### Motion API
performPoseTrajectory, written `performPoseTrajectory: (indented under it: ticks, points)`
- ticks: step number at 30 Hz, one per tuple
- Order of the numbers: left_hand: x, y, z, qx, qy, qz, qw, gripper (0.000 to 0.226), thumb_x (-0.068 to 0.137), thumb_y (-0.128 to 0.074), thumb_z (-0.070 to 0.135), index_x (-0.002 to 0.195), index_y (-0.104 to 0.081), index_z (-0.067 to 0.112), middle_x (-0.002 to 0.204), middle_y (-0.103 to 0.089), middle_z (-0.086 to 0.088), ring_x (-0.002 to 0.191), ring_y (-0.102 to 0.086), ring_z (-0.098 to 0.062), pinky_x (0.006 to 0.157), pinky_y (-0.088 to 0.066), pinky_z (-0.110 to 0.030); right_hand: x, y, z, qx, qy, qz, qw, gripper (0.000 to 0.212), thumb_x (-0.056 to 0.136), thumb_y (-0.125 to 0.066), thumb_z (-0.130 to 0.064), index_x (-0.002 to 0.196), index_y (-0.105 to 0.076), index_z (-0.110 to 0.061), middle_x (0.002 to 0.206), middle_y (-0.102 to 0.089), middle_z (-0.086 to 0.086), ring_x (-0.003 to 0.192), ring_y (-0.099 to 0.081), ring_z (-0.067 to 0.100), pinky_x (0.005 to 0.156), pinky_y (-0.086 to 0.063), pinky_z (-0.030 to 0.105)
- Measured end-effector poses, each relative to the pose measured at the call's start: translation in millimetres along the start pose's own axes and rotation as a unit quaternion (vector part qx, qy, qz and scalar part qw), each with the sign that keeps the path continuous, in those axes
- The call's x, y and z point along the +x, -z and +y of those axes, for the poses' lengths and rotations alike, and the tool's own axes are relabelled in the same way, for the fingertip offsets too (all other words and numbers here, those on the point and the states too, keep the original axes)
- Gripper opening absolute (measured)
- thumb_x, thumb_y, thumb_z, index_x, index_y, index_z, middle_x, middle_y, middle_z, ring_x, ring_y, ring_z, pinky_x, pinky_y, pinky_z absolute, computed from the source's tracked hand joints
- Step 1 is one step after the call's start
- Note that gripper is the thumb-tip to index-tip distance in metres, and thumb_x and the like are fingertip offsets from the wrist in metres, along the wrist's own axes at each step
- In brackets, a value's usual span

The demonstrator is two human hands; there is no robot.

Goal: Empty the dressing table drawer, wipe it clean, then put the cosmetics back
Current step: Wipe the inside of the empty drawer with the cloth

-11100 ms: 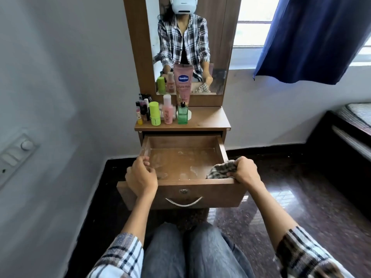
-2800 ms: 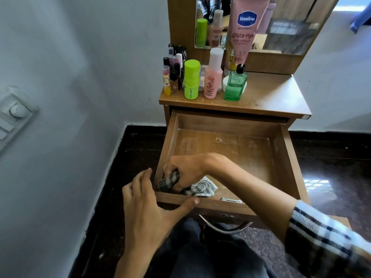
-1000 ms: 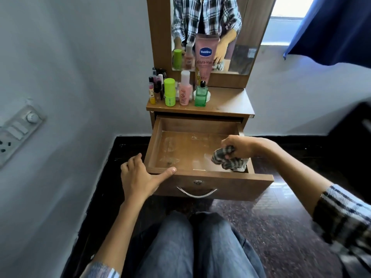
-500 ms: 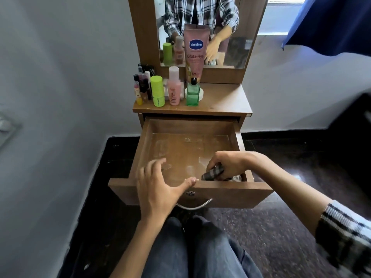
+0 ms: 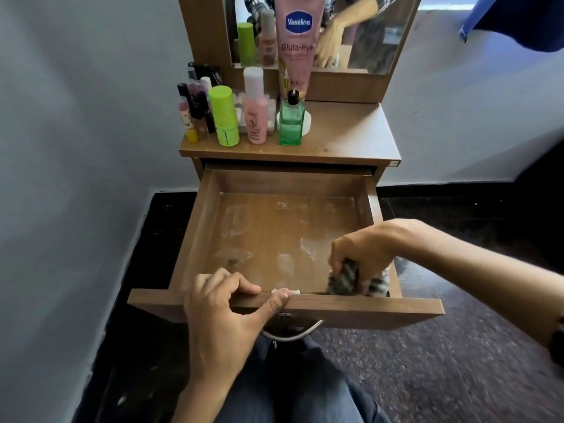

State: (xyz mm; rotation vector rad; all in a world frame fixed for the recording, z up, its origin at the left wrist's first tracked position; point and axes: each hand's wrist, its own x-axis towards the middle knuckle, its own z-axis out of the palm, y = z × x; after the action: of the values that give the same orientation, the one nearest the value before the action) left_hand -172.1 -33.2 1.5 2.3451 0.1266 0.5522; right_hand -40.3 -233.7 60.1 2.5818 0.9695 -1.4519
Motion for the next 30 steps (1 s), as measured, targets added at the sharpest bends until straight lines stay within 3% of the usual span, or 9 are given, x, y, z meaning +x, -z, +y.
performPoseTrajectory:
  ticks: [5,8,12,16,20,22,25,28,30]
  points:
    - [0,0,-2,0.001,0.001,-0.007,1.000,0.049,0.062,-0.056,0.076,0.060,-0.056,0.027,0.064,-0.048,0.017,0.075,-0.043,-0.013,0.069,-0.043,-0.040,6,1,4,-0.023,0.030,-0.029,0.999,0.028,0.075,-0.078,-0.016,0.103,-0.072,-0.017,0.099,-0.069,-0.001,0.083,-0.062,0.014,0.060,-0.042,0.013]
    - [-1,-1,-2,0.003,-0.001,-0.010,1.000,0.051,0.063,-0.054,0.077,0.060,-0.056,0.026,0.064,-0.046,0.018,0.077,-0.040,-0.010,0.069,-0.041,-0.037,20,4,-9,0.012,0.086,0.024,0.996,0.016,0.076,-0.077,-0.018,0.091,-0.072,-0.017,0.082,-0.062,-0.011,0.072,-0.057,0.006,0.058,-0.041,0.010]
    - [1,-1,-3,0.003,-0.005,-0.008,1.000,0.051,0.062,-0.055,0.076,0.059,-0.055,0.025,0.063,-0.047,0.017,0.076,-0.041,-0.009,0.070,-0.042,-0.038,33,7,-26,0.042,0.132,0.067,0.988,0.013,0.077,-0.076,-0.014,0.089,-0.072,-0.014,0.074,-0.055,-0.016,0.069,-0.054,0.007,0.056,-0.038,0.013]
    - [0,0,-2,0.010,-0.007,-0.011,1.000,0.050,0.063,-0.055,0.076,0.060,-0.055,0.026,0.064,-0.048,0.016,0.076,-0.043,-0.012,0.069,-0.042,-0.041,25,3,-18,0.047,0.107,0.055,0.992,0.025,0.081,-0.073,-0.017,0.106,-0.070,-0.016,0.095,-0.062,-0.008,0.086,-0.060,0.013,0.062,-0.041,0.011]
    - [-1,1,-2,0.012,0.003,-0.018,1.000,0.049,0.062,-0.055,0.075,0.061,-0.056,0.026,0.065,-0.047,0.018,0.077,-0.040,-0.010,0.073,-0.039,-0.036,5,-1,-1,-0.050,0.031,-0.017,0.998,0.033,0.084,-0.069,-0.019,0.117,-0.064,-0.019,0.112,-0.066,0.000,0.090,-0.059,0.013,0.064,-0.044,0.013]
    - [-2,0,-2,0.013,0.007,-0.019,1.000,0.049,0.062,-0.055,0.075,0.061,-0.056,0.026,0.066,-0.047,0.018,0.078,-0.039,-0.008,0.075,-0.036,-0.033,-3,-2,2,-0.119,0.004,-0.034,0.992,0.033,0.086,-0.067,-0.026,0.118,-0.061,-0.023,0.115,-0.064,-0.002,0.100,-0.058,0.016,0.080,-0.046,0.022]
    - [-2,0,-1,0.010,0.011,-0.019,1.000,0.048,0.061,-0.055,0.075,0.061,-0.055,0.027,0.066,-0.048,0.018,0.078,-0.039,-0.007,0.076,-0.032,-0.030,-5,-1,-5,-0.245,-0.023,-0.053,0.968,0.034,0.089,-0.062,-0.035,0.121,-0.057,-0.029,0.123,-0.059,-0.010,0.119,-0.050,0.015,0.099,-0.021,0.035]
    - [-1,0,-1,0.004,0.009,-0.016,1.000,0.048,0.061,-0.056,0.074,0.061,-0.055,0.027,0.066,-0.048,0.018,0.078,-0.039,-0.007,0.075,-0.033,-0.030,-4,-1,-16,-0.293,-0.061,-0.078,0.951,0.039,0.091,-0.060,-0.030,0.129,-0.052,-0.026,0.133,-0.052,-0.008,0.130,-0.041,0.016,0.112,-0.008,0.050]
    - [-1,-1,-1,0.000,0.004,-0.013,1.000,0.046,0.062,-0.057,0.073,0.061,-0.055,0.027,0.066,-0.048,0.017,0.077,-0.038,-0.007,0.074,-0.033,-0.028,-9,-7,-21,-0.330,-0.068,-0.049,0.940,0.034,0.093,-0.056,-0.025,0.127,-0.053,-0.023,0.133,-0.052,-0.006,0.131,-0.040,0.019,0.113,-0.008,0.054]
